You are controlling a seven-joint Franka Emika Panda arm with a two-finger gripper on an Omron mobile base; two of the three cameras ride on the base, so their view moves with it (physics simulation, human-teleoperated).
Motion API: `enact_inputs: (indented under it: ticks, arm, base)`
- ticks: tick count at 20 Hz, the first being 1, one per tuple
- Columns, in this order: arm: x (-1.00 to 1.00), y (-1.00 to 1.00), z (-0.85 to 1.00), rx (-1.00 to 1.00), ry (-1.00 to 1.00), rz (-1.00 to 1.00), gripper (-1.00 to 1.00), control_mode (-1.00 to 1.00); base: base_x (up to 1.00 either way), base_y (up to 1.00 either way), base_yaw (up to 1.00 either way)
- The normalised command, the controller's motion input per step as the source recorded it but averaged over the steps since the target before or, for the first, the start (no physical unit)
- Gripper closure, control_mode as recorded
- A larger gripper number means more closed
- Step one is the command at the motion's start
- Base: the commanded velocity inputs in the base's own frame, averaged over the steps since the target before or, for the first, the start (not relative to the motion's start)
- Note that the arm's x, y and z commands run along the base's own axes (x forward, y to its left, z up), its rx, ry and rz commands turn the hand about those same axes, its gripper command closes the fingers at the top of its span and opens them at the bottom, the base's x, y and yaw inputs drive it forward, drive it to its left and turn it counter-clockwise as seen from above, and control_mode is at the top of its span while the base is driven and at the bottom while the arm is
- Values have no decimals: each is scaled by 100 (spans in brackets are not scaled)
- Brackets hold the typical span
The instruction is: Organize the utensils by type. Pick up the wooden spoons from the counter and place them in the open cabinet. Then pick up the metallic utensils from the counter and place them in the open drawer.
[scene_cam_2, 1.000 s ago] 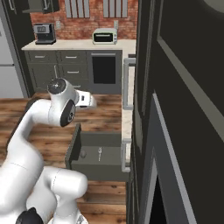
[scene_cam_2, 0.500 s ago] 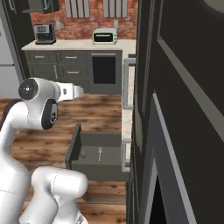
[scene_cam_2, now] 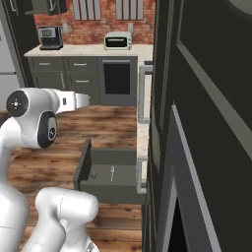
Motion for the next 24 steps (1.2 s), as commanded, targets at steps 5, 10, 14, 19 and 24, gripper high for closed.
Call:
enact_inputs:
  ticks: [5, 10, 14, 19, 24]
  arm:
    - [-20, 0, 52, 1, 28, 0, -100, -100]
    - [-33, 0, 11, 0, 27, 0, -100, -100]
    - [-59, 0, 0, 0, 5, -3, -100, -100]
    - [-43, 0, 0, -1, 0, -2, -100, -100]
    - [-12, 0, -2, 0, 1, 0, -100, -100]
  base:
    - [0, 0, 0]
    - [0, 0, 0]
    - [0, 0, 0]
    - [0, 0, 0]
    - [0, 0, 0]
